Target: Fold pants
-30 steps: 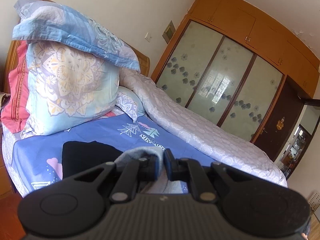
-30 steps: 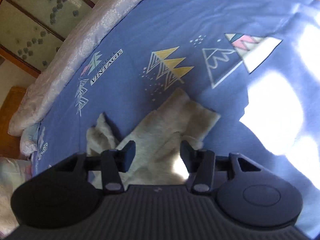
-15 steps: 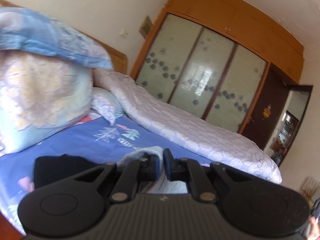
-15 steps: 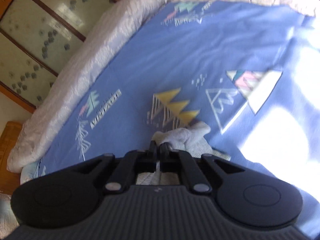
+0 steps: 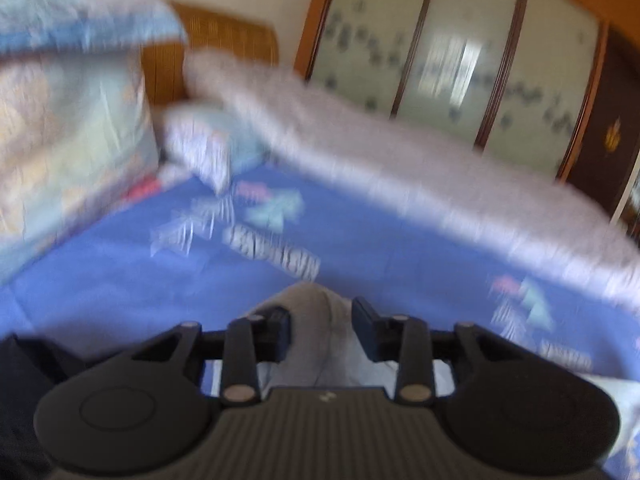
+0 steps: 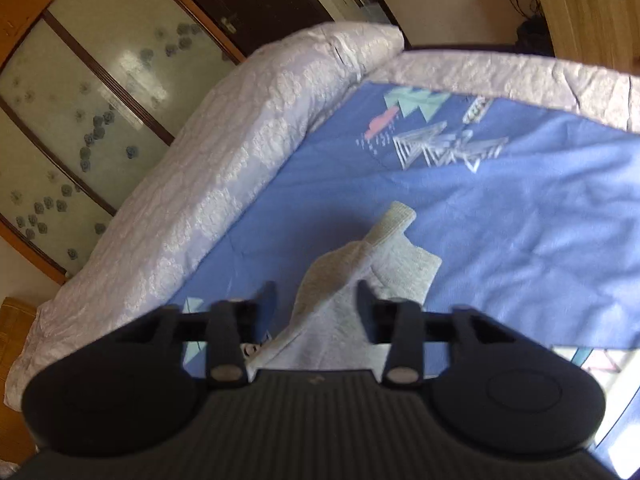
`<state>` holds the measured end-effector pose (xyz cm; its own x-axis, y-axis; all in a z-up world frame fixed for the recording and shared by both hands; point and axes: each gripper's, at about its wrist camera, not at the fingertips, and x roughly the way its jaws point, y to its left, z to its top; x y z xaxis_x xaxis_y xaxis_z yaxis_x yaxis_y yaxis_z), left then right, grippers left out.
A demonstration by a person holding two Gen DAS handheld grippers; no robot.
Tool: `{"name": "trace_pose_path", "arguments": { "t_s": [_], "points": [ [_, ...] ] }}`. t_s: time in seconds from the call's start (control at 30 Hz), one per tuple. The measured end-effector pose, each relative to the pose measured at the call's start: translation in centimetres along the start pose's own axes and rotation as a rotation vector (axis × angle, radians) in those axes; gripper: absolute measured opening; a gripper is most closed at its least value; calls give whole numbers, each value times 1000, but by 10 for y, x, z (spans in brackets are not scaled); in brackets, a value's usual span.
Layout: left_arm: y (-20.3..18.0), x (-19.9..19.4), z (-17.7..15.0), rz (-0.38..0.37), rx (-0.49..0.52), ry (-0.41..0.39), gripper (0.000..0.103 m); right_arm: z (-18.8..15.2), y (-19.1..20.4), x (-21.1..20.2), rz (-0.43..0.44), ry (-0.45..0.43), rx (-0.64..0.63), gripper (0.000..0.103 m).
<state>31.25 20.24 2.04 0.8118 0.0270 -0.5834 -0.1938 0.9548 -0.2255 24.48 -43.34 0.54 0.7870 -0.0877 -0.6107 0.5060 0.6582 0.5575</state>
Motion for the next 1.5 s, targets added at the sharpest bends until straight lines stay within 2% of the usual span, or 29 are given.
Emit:
{"name": "trace_pose_path", "arguments": {
  "t_s": [0.1,0.2,0.33,0.43,0.47,0.53,0.57,0.63,0.7,0.73,0.77,0.83,0.93,1.0,1.1,1.17,1.2,1.23,1.3,1.33,1.4,1.43,1.47,1.5],
  "points": [
    [17,-22,-34,-50,30,18,32,-47,-11,3,55,129,-113,48],
    [45,-70,-62,-89,36,20,39,-102,-32,-14,128,264,-196,48],
    [91,-133,-96,-182,-77,73,50,-157,-50,-33,223,407,-199,49],
    [115,-158,-121,-233,-195,117,63,-180,-42,-35,235,420,-215,49],
    [123,-159,-129,-233,-242,133,74,-184,-34,-36,238,416,-229,48],
    [133,-148,-143,-215,-323,184,82,-191,-21,-29,253,470,-250,18],
    [136,-140,-147,-215,-350,209,82,-196,-16,-27,234,496,-257,10],
    [137,-121,-154,-215,-392,240,82,-200,-4,-33,206,468,-306,8],
    [130,-104,-157,-224,-396,246,71,-194,0,-47,179,419,-306,6],
    [125,-96,-159,-238,-390,256,42,-186,-1,-58,185,376,-293,6],
    [119,-88,-161,-251,-387,286,7,-174,-4,-71,195,326,-273,6],
    [112,-84,-161,-265,-409,311,4,-147,-20,-101,220,239,-205,5],
    [101,-118,-154,-341,-375,217,4,-104,-55,-158,216,62,-118,5],
    [102,-148,-156,-393,-368,175,4,-81,-92,-199,232,-48,-34,5],
    [111,-177,-178,-432,-407,179,4,-72,-150,-242,205,-157,71,6],
    [113,-184,-198,-400,-395,229,4,-79,-190,-249,136,-178,135,6],
    [113,-184,-209,-370,-376,255,5,-84,-207,-247,74,-181,168,11],
    [113,-182,-218,-328,-366,285,5,-92,-224,-241,-27,-175,205,14],
    [117,-175,-231,-269,-402,360,5,-106,-256,-229,-168,-145,258,40],
    [120,-174,-234,-273,-434,374,5,-113,-269,-227,-199,-140,282,40],
    [123,-173,-231,-279,-476,369,22,-122,-288,-230,-205,-134,315,40],
    [123,-172,-226,-269,-482,365,51,-126,-293,-232,-198,-132,319,40],
    [122,-170,-223,-250,-488,351,73,-127,-296,-234,-194,-130,312,40],
    [120,-168,-218,-245,-488,331,77,-128,-298,-235,-196,-128,300,40]
  ]
}}
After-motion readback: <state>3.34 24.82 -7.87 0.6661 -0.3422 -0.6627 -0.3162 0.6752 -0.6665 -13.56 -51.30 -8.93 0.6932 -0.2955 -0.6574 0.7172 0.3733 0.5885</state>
